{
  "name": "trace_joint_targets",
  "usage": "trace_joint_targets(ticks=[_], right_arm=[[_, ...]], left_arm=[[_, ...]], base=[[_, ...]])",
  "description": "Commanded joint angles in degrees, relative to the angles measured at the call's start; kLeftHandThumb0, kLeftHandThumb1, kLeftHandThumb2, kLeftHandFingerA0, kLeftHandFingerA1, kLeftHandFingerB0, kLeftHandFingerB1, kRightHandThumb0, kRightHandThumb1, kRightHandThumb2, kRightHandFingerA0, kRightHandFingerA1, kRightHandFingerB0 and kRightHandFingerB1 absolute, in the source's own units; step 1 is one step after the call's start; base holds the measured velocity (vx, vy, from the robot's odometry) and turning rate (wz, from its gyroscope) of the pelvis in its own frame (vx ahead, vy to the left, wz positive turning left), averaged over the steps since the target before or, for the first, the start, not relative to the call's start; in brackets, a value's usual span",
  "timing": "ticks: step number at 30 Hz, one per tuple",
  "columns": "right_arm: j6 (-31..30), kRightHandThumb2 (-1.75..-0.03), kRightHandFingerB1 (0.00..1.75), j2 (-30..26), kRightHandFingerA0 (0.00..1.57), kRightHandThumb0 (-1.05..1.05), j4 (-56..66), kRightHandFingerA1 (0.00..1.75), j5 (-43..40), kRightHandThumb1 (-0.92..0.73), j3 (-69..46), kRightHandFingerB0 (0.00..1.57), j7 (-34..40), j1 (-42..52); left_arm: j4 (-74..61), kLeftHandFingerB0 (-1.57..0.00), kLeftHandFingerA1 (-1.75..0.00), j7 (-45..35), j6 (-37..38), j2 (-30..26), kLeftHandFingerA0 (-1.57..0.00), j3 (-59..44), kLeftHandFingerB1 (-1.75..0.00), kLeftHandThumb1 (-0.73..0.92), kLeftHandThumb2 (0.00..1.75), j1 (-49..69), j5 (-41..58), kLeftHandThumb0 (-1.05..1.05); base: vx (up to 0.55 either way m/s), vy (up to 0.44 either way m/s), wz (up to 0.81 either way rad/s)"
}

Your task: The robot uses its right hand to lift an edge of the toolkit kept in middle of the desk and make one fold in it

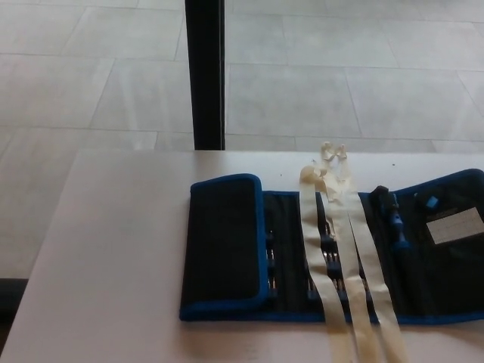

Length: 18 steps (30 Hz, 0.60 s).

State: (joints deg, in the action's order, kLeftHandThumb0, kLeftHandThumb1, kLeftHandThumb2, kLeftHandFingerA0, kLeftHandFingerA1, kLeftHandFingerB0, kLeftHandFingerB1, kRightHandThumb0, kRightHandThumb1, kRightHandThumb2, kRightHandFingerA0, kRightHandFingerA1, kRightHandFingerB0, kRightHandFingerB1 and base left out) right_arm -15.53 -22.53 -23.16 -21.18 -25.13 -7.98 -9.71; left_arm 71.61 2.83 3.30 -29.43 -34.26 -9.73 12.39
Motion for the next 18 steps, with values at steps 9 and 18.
trace_joint_targets(ticks=[9, 18], right_arm=[[-3.3, -0.61, 0.34, -0.2, 0.46, -0.65, -1.6, 0.44, -0.7, -0.68, -0.6, 0.30, -1.7, -2.1], [-11.2, -0.60, 0.35, -0.3, 0.41, -0.58, -3.9, 0.45, -1.3, -0.67, 2.4, 0.27, -1.7, -4.6]], left_arm=[[0.3, -0.61, -0.70, 0.7, 0.6, -1.5, -0.70, 1.0, -0.51, 0.51, 0.56, 0.3, 0.6, -0.62], [0.4, -0.61, -0.67, 0.6, 0.1, -1.8, -0.70, 1.1, -0.50, 0.52, 0.55, -0.2, 1.0, -0.61]], base=[[0.00, 0.000, 0.00], [0.00, 0.000, 0.00]])
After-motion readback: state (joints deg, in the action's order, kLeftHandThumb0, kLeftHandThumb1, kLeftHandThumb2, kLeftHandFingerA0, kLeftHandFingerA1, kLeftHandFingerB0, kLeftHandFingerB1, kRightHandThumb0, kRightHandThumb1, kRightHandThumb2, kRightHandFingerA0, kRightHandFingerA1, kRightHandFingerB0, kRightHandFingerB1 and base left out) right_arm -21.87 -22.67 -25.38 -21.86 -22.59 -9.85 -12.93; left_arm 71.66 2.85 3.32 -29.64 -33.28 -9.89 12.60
